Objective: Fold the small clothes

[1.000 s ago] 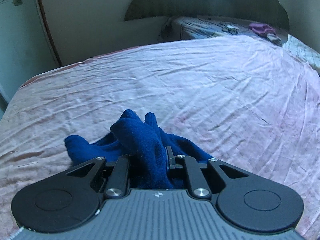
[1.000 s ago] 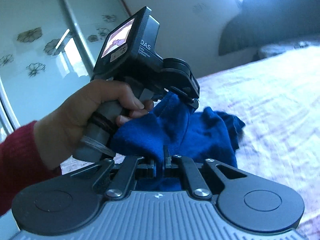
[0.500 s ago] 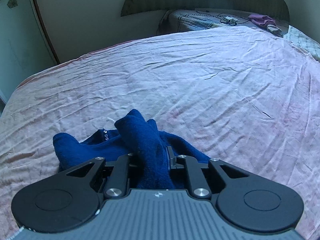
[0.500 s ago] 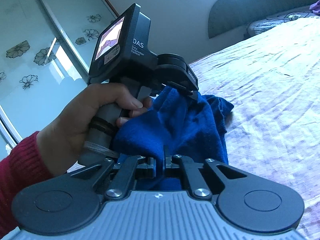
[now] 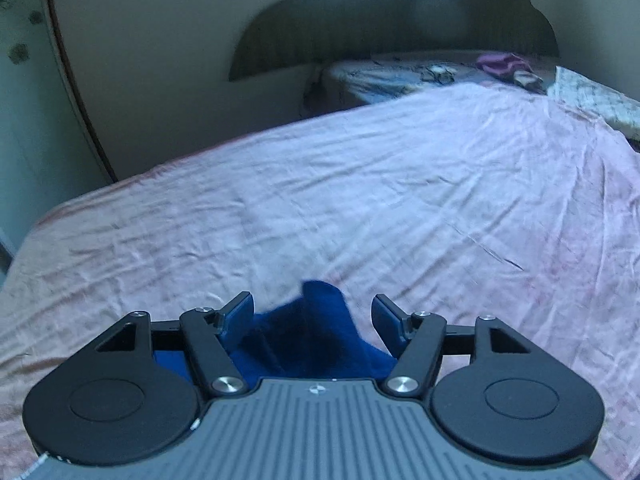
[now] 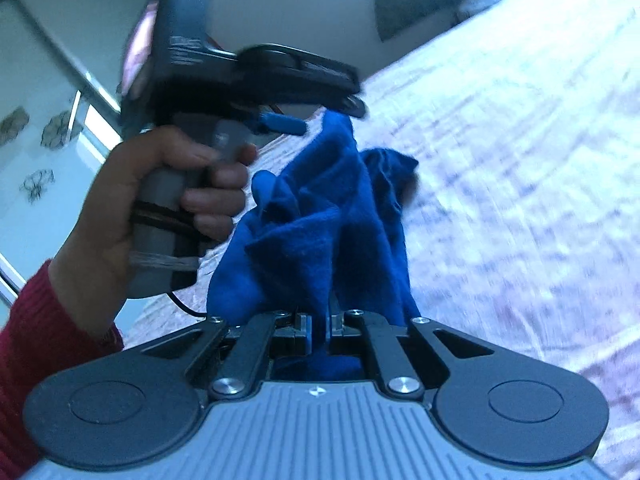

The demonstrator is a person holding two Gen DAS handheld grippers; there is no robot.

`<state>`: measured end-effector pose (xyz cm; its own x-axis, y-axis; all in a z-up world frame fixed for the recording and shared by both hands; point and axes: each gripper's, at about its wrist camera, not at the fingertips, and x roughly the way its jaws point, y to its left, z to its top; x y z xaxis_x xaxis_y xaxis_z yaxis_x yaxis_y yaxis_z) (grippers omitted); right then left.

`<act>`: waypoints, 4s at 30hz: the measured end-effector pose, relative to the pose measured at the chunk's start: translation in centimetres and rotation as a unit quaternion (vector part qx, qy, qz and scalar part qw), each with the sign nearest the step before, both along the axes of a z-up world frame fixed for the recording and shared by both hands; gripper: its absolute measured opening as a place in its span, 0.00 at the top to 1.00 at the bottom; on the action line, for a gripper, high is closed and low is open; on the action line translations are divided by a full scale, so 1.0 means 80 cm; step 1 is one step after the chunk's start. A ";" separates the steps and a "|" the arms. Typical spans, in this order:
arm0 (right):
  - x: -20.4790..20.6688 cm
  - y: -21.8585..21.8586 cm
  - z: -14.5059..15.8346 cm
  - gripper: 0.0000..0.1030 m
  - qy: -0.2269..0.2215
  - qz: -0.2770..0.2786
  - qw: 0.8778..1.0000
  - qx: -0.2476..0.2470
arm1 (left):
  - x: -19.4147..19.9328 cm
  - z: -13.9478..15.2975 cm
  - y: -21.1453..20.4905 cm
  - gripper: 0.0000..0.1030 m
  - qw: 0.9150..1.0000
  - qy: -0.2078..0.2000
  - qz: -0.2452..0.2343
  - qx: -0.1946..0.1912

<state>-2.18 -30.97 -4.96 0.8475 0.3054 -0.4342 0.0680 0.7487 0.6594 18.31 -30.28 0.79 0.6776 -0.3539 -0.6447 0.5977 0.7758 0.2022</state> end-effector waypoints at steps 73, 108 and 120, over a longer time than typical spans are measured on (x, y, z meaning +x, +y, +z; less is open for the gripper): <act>0.049 -0.039 0.030 0.40 0.034 0.069 0.978 -0.195 | -0.098 -0.057 0.218 0.10 0.998 0.005 0.056 -0.009; 0.025 0.003 0.034 0.57 0.024 0.087 0.974 -0.208 | -0.111 -0.062 0.247 0.05 0.992 0.066 0.097 -0.041; 0.075 -0.078 0.042 0.11 0.004 0.037 0.994 -0.107 | -0.039 -0.051 0.254 0.03 0.981 0.100 0.111 -0.121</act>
<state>3.84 -37.24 -1.59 0.8221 0.2672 -0.5027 0.0113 0.8751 0.4837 15.20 -9.95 -3.28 0.6242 -0.3702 -0.6880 0.4168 0.9026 -0.1075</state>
